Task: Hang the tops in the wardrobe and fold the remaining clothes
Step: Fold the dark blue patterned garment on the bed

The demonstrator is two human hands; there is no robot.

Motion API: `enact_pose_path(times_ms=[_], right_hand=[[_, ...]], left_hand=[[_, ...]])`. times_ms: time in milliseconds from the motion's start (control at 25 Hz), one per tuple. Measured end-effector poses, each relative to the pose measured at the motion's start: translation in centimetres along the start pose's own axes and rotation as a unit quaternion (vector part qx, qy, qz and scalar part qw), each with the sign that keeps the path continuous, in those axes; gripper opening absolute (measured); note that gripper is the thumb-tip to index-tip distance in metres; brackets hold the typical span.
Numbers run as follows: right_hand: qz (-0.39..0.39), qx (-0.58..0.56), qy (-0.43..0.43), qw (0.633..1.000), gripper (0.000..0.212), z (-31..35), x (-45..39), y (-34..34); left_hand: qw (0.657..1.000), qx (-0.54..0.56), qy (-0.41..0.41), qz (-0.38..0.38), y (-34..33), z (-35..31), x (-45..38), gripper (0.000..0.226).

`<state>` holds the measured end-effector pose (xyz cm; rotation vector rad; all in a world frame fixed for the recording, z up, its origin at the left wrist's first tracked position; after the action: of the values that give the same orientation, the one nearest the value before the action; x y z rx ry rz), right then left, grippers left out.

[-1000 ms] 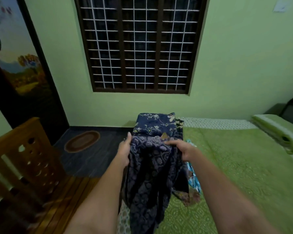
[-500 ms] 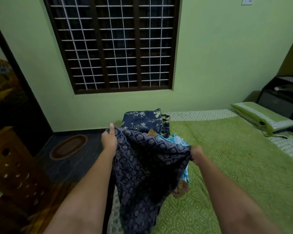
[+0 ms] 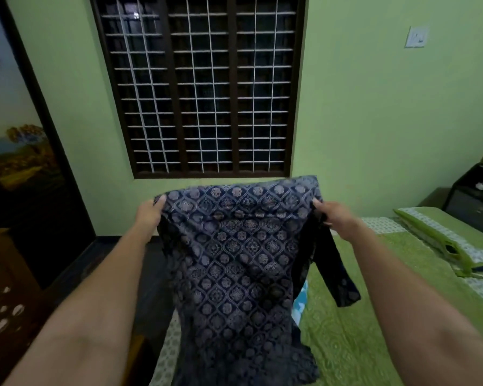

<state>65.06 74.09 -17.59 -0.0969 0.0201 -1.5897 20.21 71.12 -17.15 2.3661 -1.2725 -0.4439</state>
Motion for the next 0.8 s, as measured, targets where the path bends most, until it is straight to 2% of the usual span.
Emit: enact_pose_path(times_ms=[80, 160, 280, 360, 480, 560, 600, 720, 800], right_hand=[[-0.023, 0.038, -0.001, 0.999, 0.025, -1.8, -1.8, 1.9], [-0.05, 0.087, 0.043, 0.994, 0.027, -1.4, -2.8, 2.7], [-0.113, 0.203, 0.103, 0.967, 0.039, -0.7, -3.8, 2.8], [-0.132, 0.211, 0.1, 0.963, 0.039, -1.4, -4.4, 2.5], [-0.127, 0.174, 0.026, 0.976, 0.028, -3.2, -4.9, 3.1], [-0.106, 0.111, -0.01, 0.988, 0.018, -4.7, -4.9, 3.6], [-0.088, 0.081, -0.028, 0.992, 0.015, -5.4, -4.8, 3.8], [0.003, -0.005, -0.125, 0.992, 0.016, -6.9, -3.4, 3.3], [0.056, 0.041, -0.155, 0.986, 0.018, -7.4, -3.1, 3.3]], left_hand=[[0.997, -0.066, -0.013, -0.023, -1.0, 1.0, 0.6, 0.044], [0.986, -0.151, -0.058, -0.034, -1.5, 0.5, 1.3, 0.046], [0.964, -0.236, -0.099, -0.073, -1.3, -0.6, 1.4, 0.044], [0.961, -0.256, -0.077, -0.073, -1.3, -0.2, 0.6, 0.046], [0.973, -0.229, -0.012, -0.031, -1.5, 1.2, 0.3, 0.041], [0.985, -0.168, 0.018, 0.043, -1.9, 2.6, -0.3, 0.033], [0.983, -0.146, 0.043, 0.102, -1.9, 3.4, -0.3, 0.037], [0.934, -0.139, 0.106, 0.311, -2.4, 4.7, 0.3, 0.067], [0.895, -0.165, 0.105, 0.401, -2.9, 4.9, 0.9, 0.07]])
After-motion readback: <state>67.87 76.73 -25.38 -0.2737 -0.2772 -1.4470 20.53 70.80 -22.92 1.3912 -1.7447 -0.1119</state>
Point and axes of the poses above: each hand's wrist, its own x-axis away from the middle knuckle, its own y-axis out of the back of the hand, z = x × y, the point moved 4 cm from there along -x, towards the middle knuckle, and after that the axes turned 11 degrees about -x, right-handed, at the moved point
